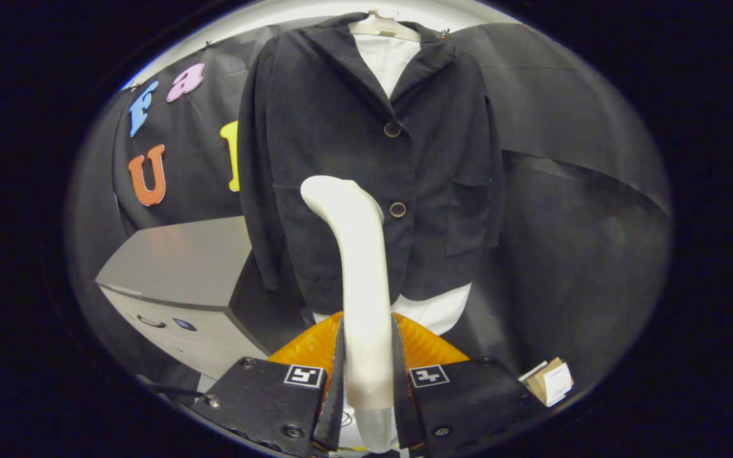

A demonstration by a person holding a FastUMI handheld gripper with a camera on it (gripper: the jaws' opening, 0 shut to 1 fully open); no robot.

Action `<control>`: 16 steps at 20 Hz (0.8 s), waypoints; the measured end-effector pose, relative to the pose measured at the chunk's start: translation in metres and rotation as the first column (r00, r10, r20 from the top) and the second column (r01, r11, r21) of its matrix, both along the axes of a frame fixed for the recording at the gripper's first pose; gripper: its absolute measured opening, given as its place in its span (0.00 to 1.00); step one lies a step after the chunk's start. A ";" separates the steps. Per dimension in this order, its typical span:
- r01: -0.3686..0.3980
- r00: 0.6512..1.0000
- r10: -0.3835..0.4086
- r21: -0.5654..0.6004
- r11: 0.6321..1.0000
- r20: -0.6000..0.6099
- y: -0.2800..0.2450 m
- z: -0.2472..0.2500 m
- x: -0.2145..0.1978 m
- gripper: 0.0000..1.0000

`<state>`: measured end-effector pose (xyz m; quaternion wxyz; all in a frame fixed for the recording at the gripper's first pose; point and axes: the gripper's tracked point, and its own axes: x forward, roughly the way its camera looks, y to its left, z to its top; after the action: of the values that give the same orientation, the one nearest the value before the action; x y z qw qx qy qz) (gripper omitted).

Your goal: Iron the clothes twice with a garment steamer, once on the left side and once on the right side.

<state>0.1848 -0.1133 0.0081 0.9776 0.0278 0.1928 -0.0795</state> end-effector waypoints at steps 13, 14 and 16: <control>0.012 0.991 -0.010 0.016 1.000 -0.135 0.001 -0.073 -0.004 0.36; 0.016 0.990 -0.013 0.020 1.000 -0.140 0.003 -0.078 -0.004 0.36; 0.024 0.989 -0.019 0.029 0.999 -0.147 0.003 -0.085 -0.007 0.36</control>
<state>0.1781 -0.1102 -0.0765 0.9594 0.0390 0.2650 -0.0888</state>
